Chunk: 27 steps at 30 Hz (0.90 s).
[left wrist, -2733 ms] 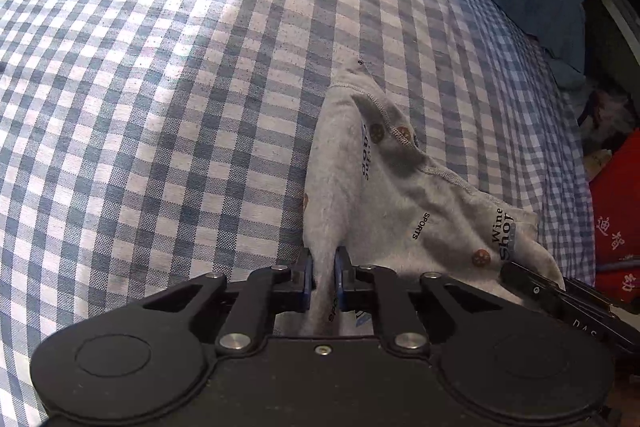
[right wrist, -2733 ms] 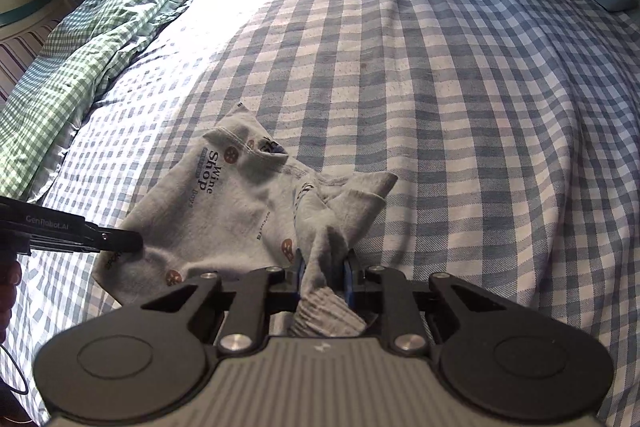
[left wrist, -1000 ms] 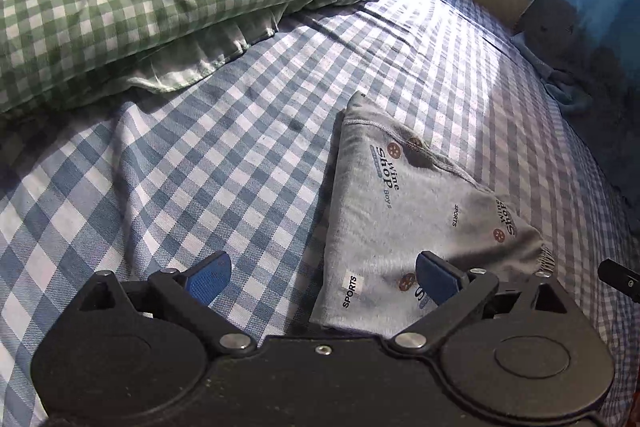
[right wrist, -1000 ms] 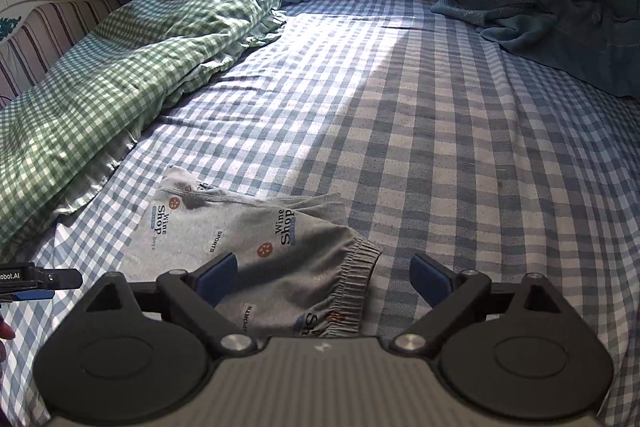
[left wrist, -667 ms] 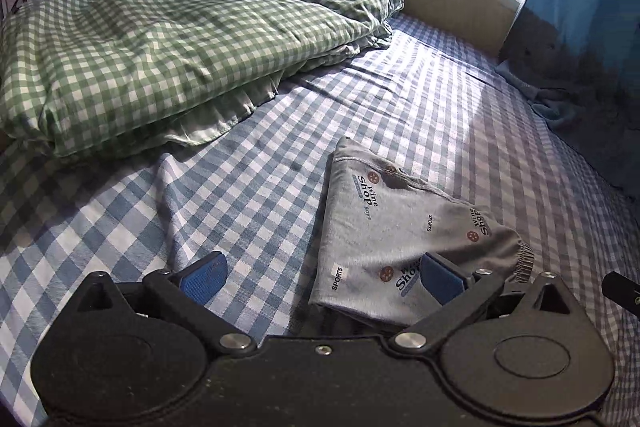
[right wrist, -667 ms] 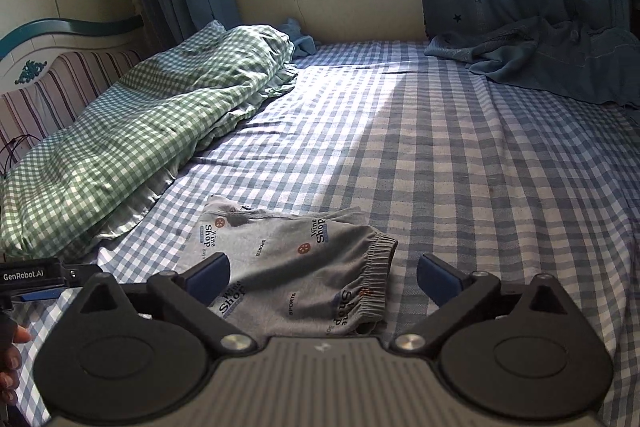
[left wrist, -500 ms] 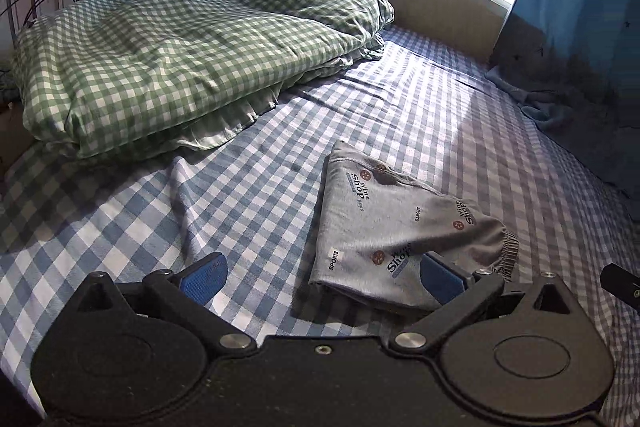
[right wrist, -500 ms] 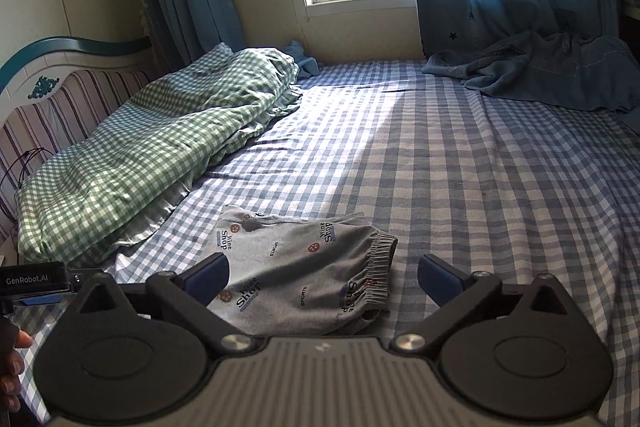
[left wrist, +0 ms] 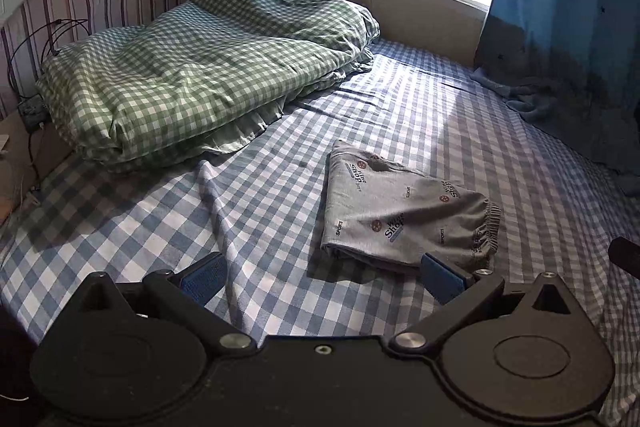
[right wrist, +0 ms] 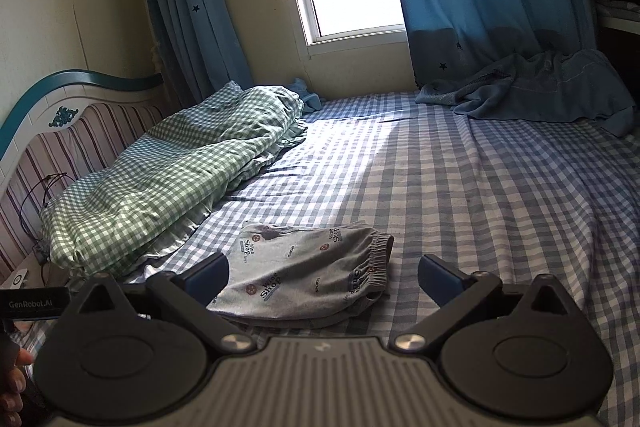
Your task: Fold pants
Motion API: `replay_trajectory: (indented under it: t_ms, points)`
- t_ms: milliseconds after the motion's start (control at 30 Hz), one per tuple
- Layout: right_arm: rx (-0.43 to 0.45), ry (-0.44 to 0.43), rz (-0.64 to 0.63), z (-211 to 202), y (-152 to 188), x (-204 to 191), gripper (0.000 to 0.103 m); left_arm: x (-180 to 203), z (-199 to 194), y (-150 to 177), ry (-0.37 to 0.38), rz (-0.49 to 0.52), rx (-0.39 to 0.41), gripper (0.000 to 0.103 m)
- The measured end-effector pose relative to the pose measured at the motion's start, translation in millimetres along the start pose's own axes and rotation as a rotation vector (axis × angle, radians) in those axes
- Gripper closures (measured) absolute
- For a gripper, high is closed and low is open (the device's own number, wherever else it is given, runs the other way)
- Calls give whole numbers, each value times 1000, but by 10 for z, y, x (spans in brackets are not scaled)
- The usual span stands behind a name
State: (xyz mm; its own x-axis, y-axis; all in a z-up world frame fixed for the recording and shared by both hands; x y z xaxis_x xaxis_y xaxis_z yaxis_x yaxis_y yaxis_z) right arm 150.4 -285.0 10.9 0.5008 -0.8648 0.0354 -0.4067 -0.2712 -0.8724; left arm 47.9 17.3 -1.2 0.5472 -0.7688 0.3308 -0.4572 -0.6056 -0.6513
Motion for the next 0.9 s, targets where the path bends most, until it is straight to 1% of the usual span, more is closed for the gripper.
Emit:
replay_trajectory:
  t_ms: [133,267,400,500,667,800,900]
  points:
    - [-8,10,-9,-127,104,-67,0,-29,-85,86,6,43,5,1]
    - [-21,28,-8,-212,177,-125,0,-72,-80,143,4,68,-9,1]
    - [-15,60,-13,-270,220,-189,0,-131,-60,164,29,76,-11,1]
    - [-15,85,2,-282,259,-244,0,-165,-36,161,43,100,-11,1]
    - [-53,101,23,-259,429,-388,0,-266,13,227,75,158,-4,1]
    - [-116,125,12,-239,598,-503,0,-374,84,351,93,206,-44,1]
    - [-139,141,22,-241,658,-557,0,-450,100,409,104,221,-47,1]
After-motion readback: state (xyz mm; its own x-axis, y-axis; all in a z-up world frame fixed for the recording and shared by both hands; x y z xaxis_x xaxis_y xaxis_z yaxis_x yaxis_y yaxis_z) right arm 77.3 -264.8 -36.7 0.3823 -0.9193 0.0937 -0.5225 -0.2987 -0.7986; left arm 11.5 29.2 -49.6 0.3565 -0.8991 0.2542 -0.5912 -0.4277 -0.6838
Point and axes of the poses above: each gripper's, at about its wrist camera, not at the fingertips, and z roughly the way its jaws point, x to its right, y to its underside, the point moved 3 cm from there along z, roughly the way its jaws point, and after that the axes turned 15 degrees about -z, right-handed, at the moved point
